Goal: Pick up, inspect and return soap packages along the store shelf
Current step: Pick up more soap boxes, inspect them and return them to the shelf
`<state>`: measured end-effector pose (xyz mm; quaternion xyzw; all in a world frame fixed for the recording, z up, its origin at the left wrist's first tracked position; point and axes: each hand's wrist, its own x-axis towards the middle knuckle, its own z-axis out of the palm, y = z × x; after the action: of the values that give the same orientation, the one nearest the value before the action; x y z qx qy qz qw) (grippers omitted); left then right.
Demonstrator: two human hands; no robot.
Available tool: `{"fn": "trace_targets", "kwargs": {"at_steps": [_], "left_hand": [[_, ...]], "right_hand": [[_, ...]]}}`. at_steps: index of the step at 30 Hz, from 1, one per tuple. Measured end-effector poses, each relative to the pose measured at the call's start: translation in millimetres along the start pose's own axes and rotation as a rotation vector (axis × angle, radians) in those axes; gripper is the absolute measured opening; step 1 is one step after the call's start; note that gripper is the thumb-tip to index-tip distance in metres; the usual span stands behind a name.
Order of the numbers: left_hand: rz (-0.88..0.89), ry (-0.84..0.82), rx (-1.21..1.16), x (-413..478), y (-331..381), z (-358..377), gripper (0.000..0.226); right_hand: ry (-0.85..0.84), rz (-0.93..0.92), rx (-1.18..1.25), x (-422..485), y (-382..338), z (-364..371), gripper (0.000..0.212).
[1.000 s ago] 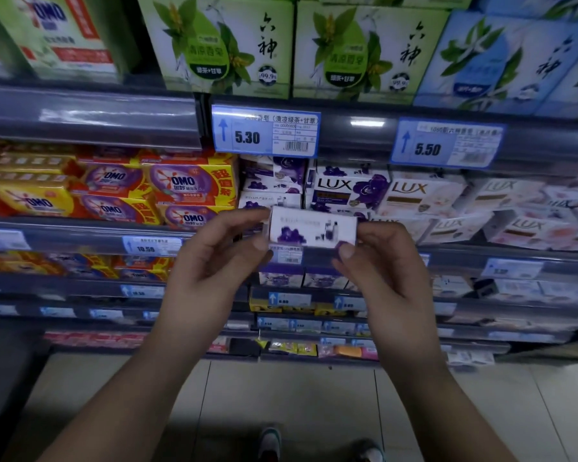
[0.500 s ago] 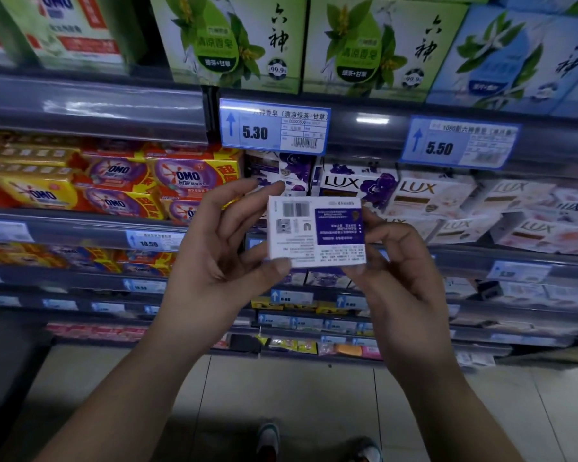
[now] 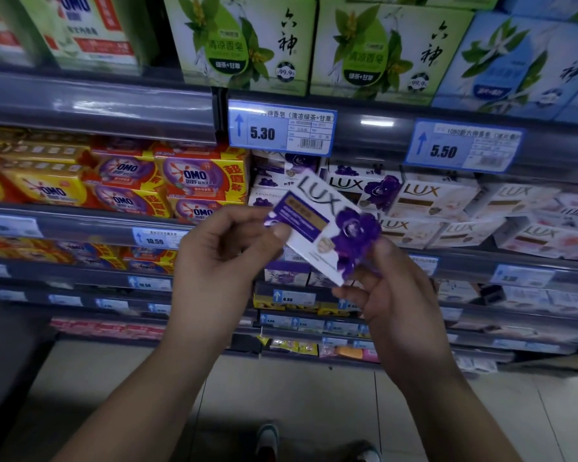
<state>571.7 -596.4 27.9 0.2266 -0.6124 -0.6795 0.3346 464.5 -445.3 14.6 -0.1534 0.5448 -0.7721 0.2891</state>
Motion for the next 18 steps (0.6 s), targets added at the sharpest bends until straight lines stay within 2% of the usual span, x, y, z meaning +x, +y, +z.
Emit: {"fn": "trace_targets", "kwargs": {"at_steps": [3,7,11,13,15,18], "left_hand": [[-0.172,0.061,-0.086,-6.5,-10.2,4.9,0.038],[-0.268,-0.018,-0.155,-11.6,-18.6,9.8,0.013],[-0.323,-0.052,-0.236,-10.3,-21.7,12.5,0.024],[-0.313,-0.034,-0.213,-9.4,-21.2,11.0,0.035],[-0.259,-0.009,-0.113,-8.3,-21.7,5.4,0.050],[-0.018,0.012,0.199,-7.8,-23.4,-5.0,0.058]], "right_hand": [[-0.011,-0.097,-0.091,-1.2,-7.0,1.9,0.027],[0.019,-0.224,-0.222,-4.0,-13.8,9.7,0.031],[0.012,-0.285,-0.254,-6.9,-14.4,16.4,0.038],[0.037,-0.292,-0.253,-7.1,-14.8,16.0,0.041],[0.075,-0.282,-0.264,-5.7,-14.9,12.1,0.035],[0.091,-0.237,-0.324,-3.2,-7.5,4.6,0.018]]}}
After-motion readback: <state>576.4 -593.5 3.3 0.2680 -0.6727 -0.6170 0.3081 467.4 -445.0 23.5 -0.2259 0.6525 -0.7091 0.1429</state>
